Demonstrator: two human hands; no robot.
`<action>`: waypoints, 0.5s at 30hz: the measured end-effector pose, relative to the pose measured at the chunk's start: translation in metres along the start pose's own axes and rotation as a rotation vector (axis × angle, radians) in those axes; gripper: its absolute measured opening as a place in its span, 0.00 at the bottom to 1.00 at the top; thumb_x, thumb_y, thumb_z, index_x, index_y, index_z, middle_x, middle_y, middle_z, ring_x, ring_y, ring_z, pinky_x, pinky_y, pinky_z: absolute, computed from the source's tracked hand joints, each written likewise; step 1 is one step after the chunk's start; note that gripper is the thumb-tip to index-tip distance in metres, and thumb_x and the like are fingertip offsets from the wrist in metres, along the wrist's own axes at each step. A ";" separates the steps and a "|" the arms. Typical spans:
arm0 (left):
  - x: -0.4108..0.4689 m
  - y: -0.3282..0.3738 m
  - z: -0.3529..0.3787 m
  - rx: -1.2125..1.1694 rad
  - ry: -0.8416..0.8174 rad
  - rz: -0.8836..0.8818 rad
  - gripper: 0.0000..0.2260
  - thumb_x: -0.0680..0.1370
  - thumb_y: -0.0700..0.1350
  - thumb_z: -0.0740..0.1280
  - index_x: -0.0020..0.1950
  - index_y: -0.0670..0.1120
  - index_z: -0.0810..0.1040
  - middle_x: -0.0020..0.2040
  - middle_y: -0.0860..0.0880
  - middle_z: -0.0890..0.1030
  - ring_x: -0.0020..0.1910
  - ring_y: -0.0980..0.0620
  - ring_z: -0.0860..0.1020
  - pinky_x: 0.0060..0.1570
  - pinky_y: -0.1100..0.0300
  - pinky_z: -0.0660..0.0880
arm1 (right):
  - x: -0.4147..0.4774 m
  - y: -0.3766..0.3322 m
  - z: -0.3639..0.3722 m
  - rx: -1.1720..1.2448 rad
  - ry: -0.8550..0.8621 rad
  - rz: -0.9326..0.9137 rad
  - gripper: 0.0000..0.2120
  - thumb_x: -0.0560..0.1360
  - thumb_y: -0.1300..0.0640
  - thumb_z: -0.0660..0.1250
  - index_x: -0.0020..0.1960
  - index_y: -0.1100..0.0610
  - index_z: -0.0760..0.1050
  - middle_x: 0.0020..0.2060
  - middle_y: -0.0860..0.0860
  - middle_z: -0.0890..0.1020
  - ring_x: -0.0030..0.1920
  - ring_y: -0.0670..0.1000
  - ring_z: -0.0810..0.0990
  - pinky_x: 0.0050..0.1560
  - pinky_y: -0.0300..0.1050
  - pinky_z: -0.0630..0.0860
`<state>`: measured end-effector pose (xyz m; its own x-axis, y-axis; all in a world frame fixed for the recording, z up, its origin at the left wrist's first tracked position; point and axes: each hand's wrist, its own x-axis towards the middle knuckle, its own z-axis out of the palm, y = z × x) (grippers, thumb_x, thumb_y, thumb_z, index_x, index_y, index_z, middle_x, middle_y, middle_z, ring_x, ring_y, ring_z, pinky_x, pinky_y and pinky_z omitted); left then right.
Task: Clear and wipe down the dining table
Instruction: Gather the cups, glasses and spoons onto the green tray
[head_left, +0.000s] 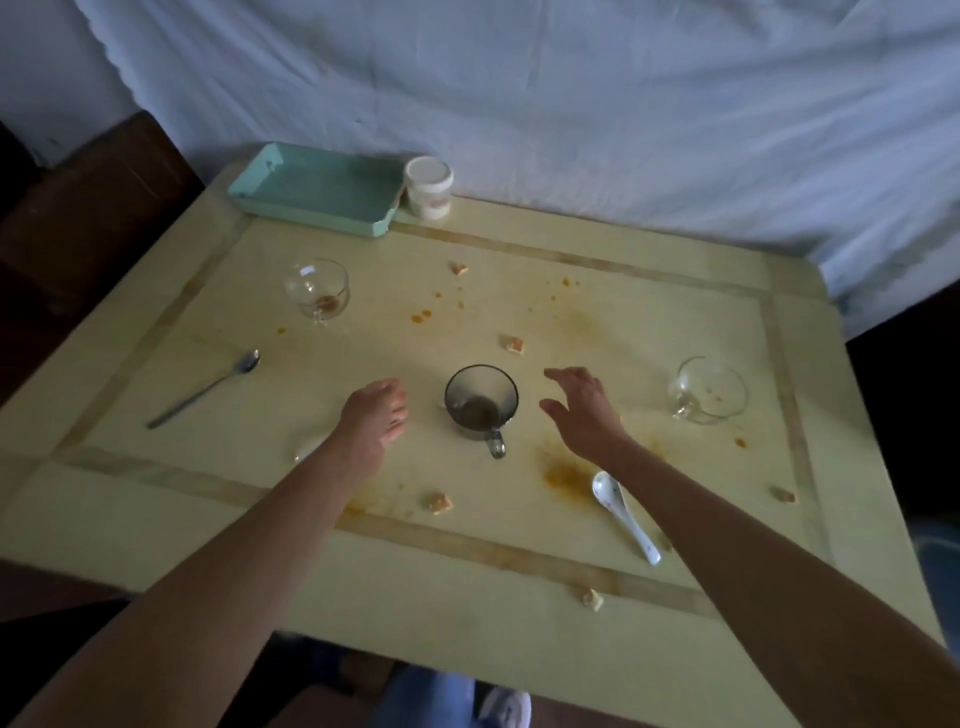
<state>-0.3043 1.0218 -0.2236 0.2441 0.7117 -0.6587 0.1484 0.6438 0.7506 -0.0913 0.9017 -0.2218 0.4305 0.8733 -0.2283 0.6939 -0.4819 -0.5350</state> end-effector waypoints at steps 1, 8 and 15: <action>-0.006 -0.010 0.002 -0.005 -0.023 -0.019 0.10 0.81 0.39 0.55 0.44 0.48 0.72 0.39 0.49 0.71 0.36 0.54 0.69 0.38 0.60 0.67 | -0.014 0.011 0.006 0.004 0.002 0.037 0.20 0.77 0.57 0.63 0.69 0.58 0.67 0.66 0.58 0.70 0.67 0.58 0.66 0.66 0.48 0.63; -0.037 -0.063 0.024 0.027 0.025 -0.037 0.13 0.81 0.41 0.56 0.64 0.42 0.72 0.51 0.44 0.77 0.44 0.50 0.74 0.49 0.56 0.71 | -0.081 0.083 0.034 -0.031 0.025 0.197 0.12 0.75 0.59 0.63 0.57 0.59 0.76 0.52 0.60 0.78 0.56 0.61 0.74 0.54 0.47 0.70; -0.050 -0.093 0.050 0.072 -0.006 -0.051 0.13 0.81 0.42 0.58 0.63 0.40 0.73 0.43 0.47 0.77 0.38 0.52 0.73 0.38 0.60 0.69 | -0.110 0.124 0.046 -0.131 0.050 0.425 0.10 0.76 0.59 0.62 0.55 0.61 0.72 0.54 0.60 0.76 0.58 0.60 0.72 0.53 0.50 0.71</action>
<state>-0.2824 0.9120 -0.2582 0.2400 0.6769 -0.6958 0.2296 0.6568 0.7182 -0.0793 0.7494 -0.3010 0.7187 0.5925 -0.3640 0.5152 -0.8052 -0.2935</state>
